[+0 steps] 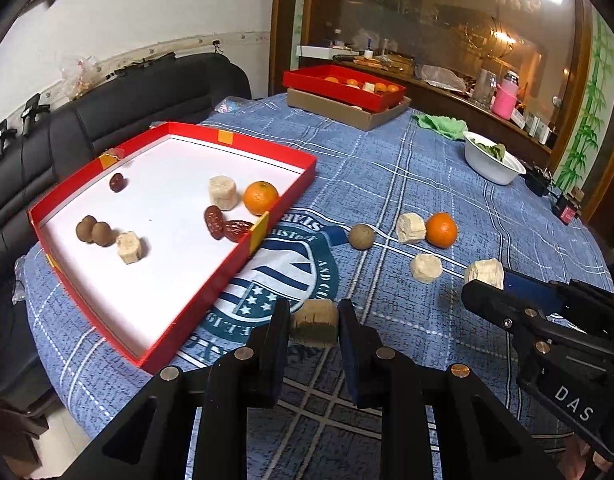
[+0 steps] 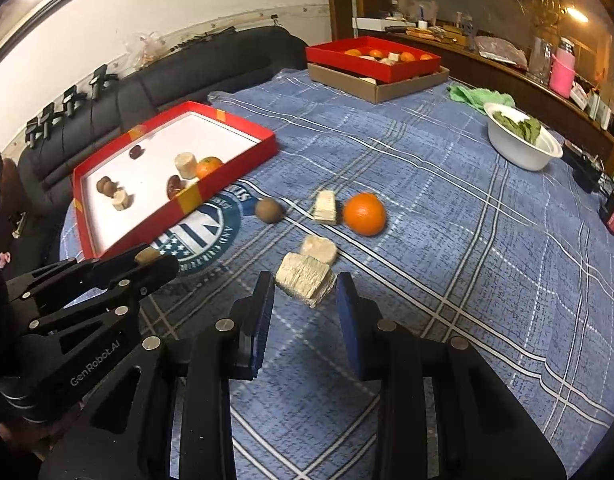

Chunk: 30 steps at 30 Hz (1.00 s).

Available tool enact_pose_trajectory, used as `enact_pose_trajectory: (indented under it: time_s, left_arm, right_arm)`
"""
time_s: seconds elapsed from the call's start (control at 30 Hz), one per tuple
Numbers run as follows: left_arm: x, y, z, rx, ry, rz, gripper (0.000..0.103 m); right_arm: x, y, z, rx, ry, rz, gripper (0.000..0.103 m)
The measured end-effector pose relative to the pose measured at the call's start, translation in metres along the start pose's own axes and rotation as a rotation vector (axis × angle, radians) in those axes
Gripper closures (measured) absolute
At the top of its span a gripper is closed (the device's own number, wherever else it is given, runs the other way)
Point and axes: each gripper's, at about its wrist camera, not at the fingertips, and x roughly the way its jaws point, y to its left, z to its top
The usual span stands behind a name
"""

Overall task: Organize fruits
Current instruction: 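Lift both beige cubes and carry them toward the red tray, then lower both cubes over the red tray and open both tools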

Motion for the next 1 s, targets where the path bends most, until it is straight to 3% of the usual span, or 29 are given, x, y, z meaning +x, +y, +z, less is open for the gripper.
enact_pose_trajectory:
  time_s: [0.5,1.0]
  left_arm:
    - [-0.011,0.045,0.022,-0.044,-0.06,0.069,0.08]
    - [0.005,0.101,0.053,-0.109,-0.072,0.165,0.08]
  right_arm:
    - [0.001,0.038,0.016,-0.055,-0.024,0.047,0.072]
    - [0.028,0.082,0.049,-0.109,-0.023,0.112,0.072]
